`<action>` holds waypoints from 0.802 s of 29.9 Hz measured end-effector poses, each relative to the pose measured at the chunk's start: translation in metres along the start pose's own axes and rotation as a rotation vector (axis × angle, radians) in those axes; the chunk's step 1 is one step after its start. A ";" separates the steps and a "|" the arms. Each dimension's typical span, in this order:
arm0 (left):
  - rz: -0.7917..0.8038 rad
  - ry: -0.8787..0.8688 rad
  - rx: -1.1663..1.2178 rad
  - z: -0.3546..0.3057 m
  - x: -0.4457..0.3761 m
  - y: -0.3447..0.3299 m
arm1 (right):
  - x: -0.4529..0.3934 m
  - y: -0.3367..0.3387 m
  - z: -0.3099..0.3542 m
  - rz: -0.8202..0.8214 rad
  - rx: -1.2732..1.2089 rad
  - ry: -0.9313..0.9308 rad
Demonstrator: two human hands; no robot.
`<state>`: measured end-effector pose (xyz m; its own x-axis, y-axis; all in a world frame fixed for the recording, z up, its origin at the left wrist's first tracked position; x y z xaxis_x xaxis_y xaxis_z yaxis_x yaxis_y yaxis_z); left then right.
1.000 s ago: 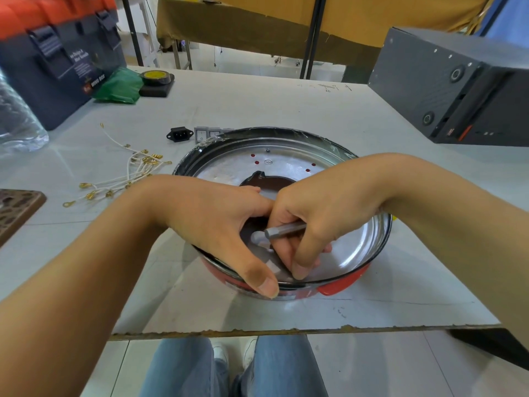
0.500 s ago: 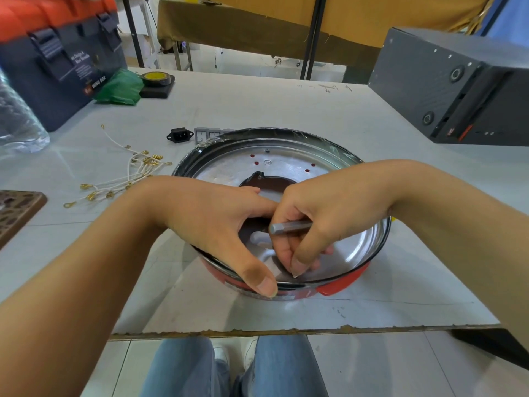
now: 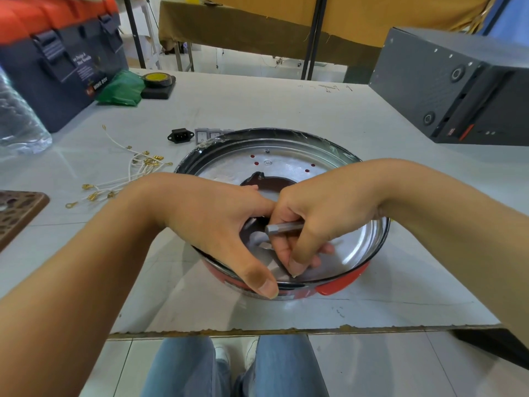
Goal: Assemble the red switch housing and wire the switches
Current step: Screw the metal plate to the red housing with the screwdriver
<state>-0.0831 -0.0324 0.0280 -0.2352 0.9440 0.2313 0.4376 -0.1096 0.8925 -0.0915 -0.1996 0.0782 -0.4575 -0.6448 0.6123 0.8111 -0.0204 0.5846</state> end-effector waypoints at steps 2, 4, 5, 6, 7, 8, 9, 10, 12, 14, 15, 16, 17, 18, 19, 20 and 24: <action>-0.112 0.113 0.085 -0.004 -0.010 0.015 | 0.000 0.000 0.000 0.004 -0.004 0.001; -0.091 0.151 0.169 -0.009 -0.010 0.016 | 0.001 0.000 -0.001 -0.003 -0.012 0.015; -0.109 0.146 0.162 -0.008 -0.011 0.015 | 0.002 -0.001 -0.002 -0.008 -0.019 0.026; -0.128 0.150 0.141 -0.007 -0.012 0.014 | 0.002 -0.001 -0.003 -0.015 -0.026 0.037; -0.162 0.147 0.151 -0.004 -0.011 0.013 | 0.003 -0.002 -0.004 -0.022 -0.035 0.049; -0.193 0.159 0.152 -0.006 -0.010 0.014 | 0.004 -0.003 -0.005 -0.029 -0.043 0.060; -0.211 0.153 0.142 -0.007 -0.010 0.014 | 0.004 -0.003 -0.006 -0.036 -0.050 0.070; -0.237 0.151 0.140 -0.008 -0.008 0.014 | 0.005 -0.003 -0.006 -0.042 -0.055 0.079; -0.298 0.147 0.131 -0.011 -0.005 0.014 | 0.005 -0.003 -0.007 -0.048 -0.056 0.091; -0.338 0.174 0.082 -0.014 0.000 0.015 | 0.006 -0.003 -0.008 -0.049 -0.050 0.099; -0.349 0.205 0.081 -0.014 0.003 0.015 | 0.006 -0.003 -0.008 -0.049 -0.051 0.102; -0.363 0.240 0.080 -0.015 0.006 0.014 | 0.006 -0.003 -0.008 -0.048 -0.054 0.106; -0.380 0.268 0.076 -0.016 0.009 0.013 | 0.007 -0.004 -0.008 -0.046 -0.057 0.109; -0.409 0.280 0.072 -0.017 0.013 0.012 | 0.007 -0.004 -0.008 -0.044 -0.060 0.110; -0.434 0.287 0.071 -0.019 0.017 0.010 | 0.008 -0.004 -0.008 -0.043 -0.061 0.111; -0.458 0.299 0.062 -0.023 0.022 0.007 | 0.008 -0.004 -0.009 -0.041 -0.063 0.111; -0.507 0.382 -0.034 -0.040 0.032 -0.001 | 0.009 -0.005 -0.008 -0.056 -0.071 0.104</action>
<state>-0.1256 -0.0140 0.0495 -0.7018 0.7043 -0.1071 0.1645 0.3064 0.9376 -0.0971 -0.2119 0.0766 -0.4654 -0.7167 0.5194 0.8108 -0.1098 0.5750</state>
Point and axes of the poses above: each hand's wrist, its own x-axis away from the middle knuckle, its own y-axis out of the back of the hand, z = x × y, the point moved 1 cm from there along -x, towards the middle knuckle, and after that the axes turned 3 degrees about -x, right-handed, at the moved point
